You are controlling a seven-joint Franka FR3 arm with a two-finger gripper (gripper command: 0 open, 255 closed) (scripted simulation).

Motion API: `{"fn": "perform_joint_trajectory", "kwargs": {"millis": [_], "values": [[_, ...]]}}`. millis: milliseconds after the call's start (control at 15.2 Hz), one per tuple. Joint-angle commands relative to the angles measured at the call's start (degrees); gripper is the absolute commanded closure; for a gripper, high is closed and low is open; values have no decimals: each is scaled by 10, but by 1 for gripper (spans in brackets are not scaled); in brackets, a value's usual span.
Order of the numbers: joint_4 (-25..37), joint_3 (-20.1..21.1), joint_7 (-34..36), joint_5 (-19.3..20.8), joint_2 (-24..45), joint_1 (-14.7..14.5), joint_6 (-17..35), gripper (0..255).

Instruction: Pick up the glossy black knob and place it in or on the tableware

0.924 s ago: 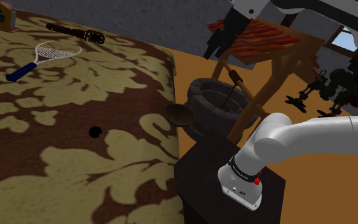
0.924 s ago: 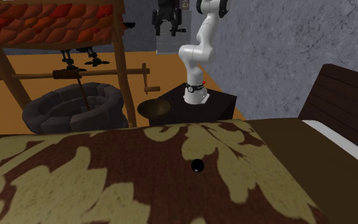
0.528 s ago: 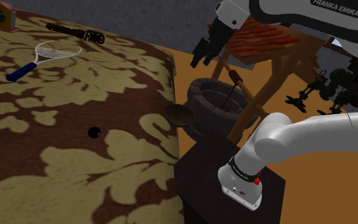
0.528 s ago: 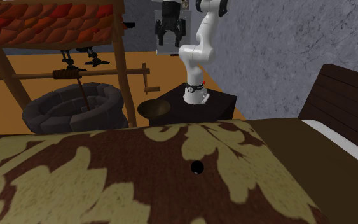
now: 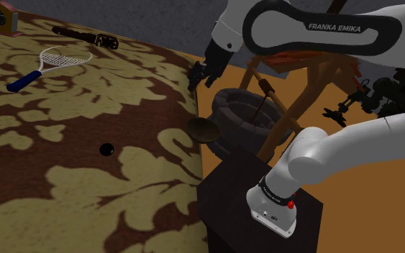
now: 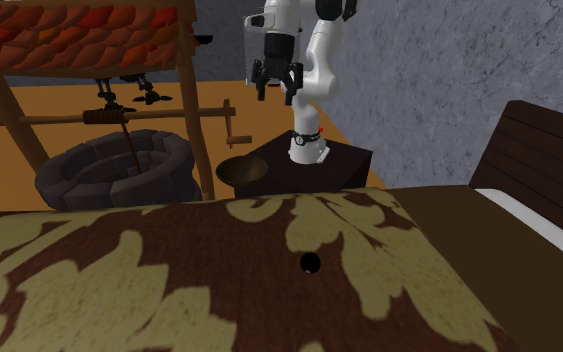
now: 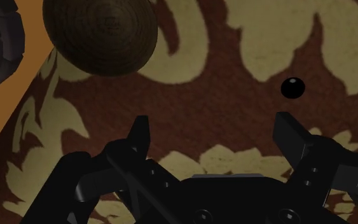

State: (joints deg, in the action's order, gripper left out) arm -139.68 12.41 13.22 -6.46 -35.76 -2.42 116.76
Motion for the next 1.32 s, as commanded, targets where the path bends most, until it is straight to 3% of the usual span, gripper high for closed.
{"fn": "perform_joint_trajectory", "kwargs": {"millis": [0, 330, 660, 990, 1254], "values": [[-7, 22, 20, -2, 31, -2, 40, 0], [3, 75, 72, 12, 120, 2, 119, 0], [33, 127, 141, 58, 224, 15, 189, 0], [83, 167, 238, 151, 342, 24, 238, 0], [140, 171, 324, 247, 443, 7, 256, 0]]}}
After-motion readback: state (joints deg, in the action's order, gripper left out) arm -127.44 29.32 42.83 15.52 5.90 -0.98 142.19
